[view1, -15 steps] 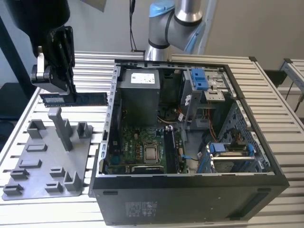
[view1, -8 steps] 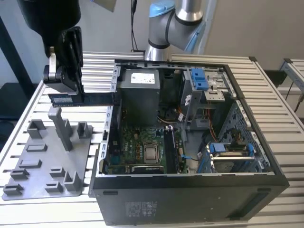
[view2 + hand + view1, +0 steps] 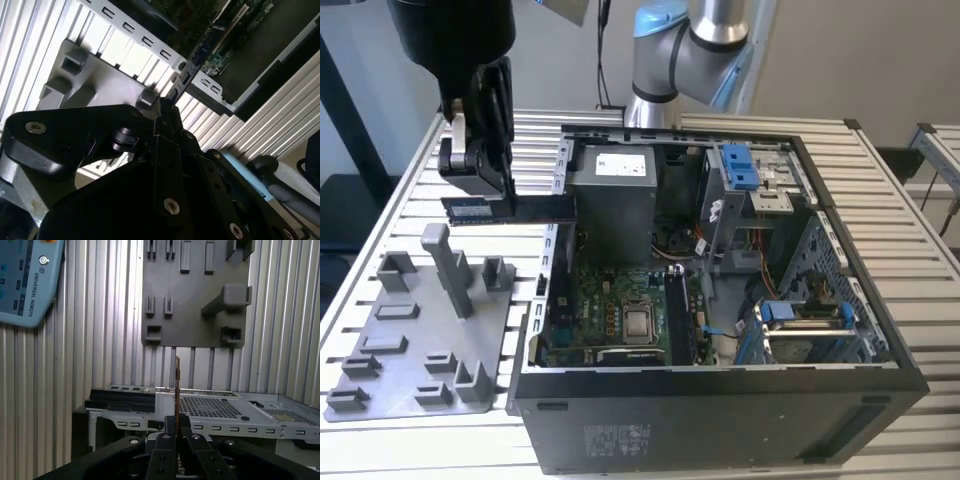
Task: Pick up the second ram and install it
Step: 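Pick up the second ram and move it above second insertion slot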
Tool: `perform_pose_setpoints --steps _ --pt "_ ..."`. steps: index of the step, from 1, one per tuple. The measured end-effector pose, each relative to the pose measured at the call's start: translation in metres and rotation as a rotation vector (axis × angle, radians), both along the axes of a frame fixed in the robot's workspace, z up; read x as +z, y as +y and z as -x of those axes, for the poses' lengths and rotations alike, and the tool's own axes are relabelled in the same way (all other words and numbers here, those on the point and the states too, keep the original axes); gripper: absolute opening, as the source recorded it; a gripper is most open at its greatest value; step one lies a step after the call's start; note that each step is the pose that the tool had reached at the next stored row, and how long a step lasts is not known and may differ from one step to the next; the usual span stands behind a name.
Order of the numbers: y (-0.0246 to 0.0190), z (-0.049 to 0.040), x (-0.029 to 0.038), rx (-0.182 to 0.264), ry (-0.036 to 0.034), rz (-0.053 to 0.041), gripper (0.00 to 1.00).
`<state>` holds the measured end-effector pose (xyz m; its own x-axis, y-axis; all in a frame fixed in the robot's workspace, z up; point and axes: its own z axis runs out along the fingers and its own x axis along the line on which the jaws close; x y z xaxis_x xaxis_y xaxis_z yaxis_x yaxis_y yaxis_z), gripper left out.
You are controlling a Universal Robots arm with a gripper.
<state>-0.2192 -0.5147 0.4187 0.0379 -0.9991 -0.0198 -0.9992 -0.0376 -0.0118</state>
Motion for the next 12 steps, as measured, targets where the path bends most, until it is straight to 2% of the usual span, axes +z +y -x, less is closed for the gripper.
perform_pose_setpoints --steps 12 --pt "0.0000 -0.0249 0.0000 0.000 0.0000 0.0000 0.14"
